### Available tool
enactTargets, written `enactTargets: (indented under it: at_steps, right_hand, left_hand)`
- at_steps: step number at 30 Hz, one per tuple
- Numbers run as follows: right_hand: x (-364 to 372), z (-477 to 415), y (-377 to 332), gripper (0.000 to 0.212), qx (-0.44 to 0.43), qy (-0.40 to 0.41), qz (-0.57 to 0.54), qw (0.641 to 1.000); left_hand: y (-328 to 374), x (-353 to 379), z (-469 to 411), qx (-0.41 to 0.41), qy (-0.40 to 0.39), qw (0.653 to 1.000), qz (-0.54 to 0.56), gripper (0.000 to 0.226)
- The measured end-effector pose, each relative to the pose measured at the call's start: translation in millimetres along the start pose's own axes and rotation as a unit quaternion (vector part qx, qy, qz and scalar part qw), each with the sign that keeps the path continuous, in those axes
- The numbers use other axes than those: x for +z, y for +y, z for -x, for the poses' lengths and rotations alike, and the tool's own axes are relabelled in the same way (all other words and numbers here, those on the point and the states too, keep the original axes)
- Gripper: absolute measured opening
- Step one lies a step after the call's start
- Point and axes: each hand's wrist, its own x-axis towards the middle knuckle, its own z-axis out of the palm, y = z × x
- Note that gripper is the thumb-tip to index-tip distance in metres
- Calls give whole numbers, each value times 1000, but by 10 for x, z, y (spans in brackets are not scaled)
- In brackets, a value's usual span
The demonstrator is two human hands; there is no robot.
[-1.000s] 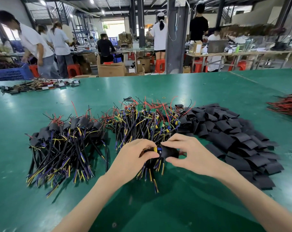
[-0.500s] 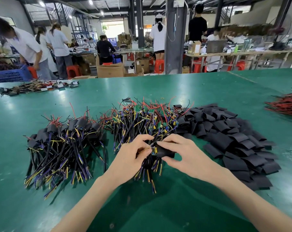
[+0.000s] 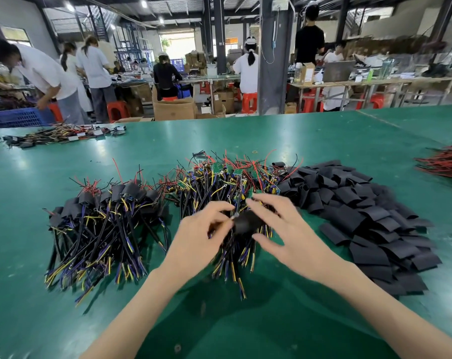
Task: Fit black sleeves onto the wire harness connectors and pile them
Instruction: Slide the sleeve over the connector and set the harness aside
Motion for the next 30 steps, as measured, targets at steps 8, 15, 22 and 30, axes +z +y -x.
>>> enactTargets:
  at_steps: [8, 15, 22, 30]
  right_hand:
    - [-40, 1, 210, 63, 164, 9, 156, 974]
    - [32, 45, 404, 52, 273, -70, 237, 930]
    - [15, 54, 529, 33, 355, -63, 307, 881]
    - [-3, 132, 542, 38, 406, -137, 304, 851]
  left_hand:
    - [-690, -779, -172, -102, 290, 880, -361, 17]
    - [-966, -887, -63, -322, 198, 839, -391, 32]
    - [-488, -642, -498, -198, 205, 884, -371, 36]
    - [-354, 225, -1018, -238, -49, 924, -295, 26]
